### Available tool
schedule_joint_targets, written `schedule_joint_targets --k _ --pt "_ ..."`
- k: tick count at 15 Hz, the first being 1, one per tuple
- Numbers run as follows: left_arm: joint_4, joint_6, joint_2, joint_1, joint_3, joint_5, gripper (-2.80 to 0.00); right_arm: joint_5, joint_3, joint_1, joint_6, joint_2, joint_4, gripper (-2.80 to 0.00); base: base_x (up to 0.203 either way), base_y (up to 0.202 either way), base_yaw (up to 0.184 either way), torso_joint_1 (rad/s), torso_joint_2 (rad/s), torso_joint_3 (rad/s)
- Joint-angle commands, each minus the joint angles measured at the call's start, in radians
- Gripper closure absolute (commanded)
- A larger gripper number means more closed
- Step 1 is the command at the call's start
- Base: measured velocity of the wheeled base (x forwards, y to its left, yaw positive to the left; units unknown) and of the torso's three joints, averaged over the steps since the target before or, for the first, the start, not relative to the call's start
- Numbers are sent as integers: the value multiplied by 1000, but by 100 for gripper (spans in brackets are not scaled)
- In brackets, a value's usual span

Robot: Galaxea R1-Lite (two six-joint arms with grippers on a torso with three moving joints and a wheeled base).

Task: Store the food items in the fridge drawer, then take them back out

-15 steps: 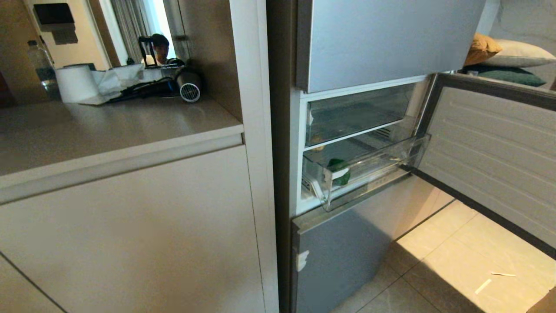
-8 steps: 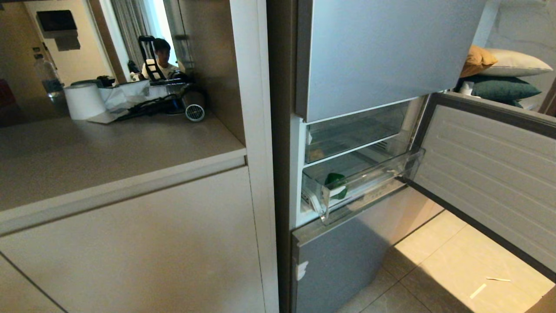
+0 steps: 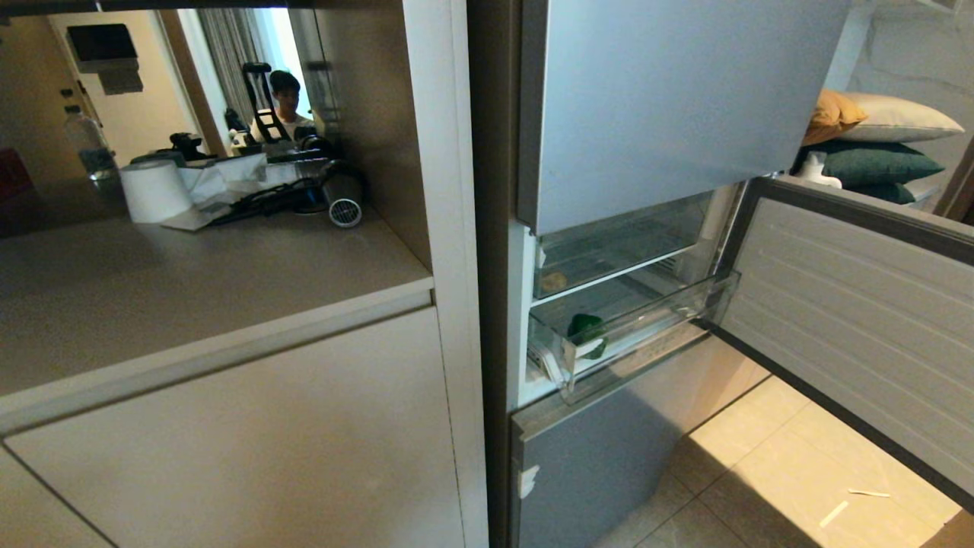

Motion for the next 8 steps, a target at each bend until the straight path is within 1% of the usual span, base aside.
schedule_joint_targets --k 1,8 --pt "0 0 0 0 0 0 0 1 0 0 0 -1 1 0 0 0 0 0 0 0" --pt "1 0 0 0 0 0 0 1 -1 0 0 -1 1 0 0 0 0 0 0 0"
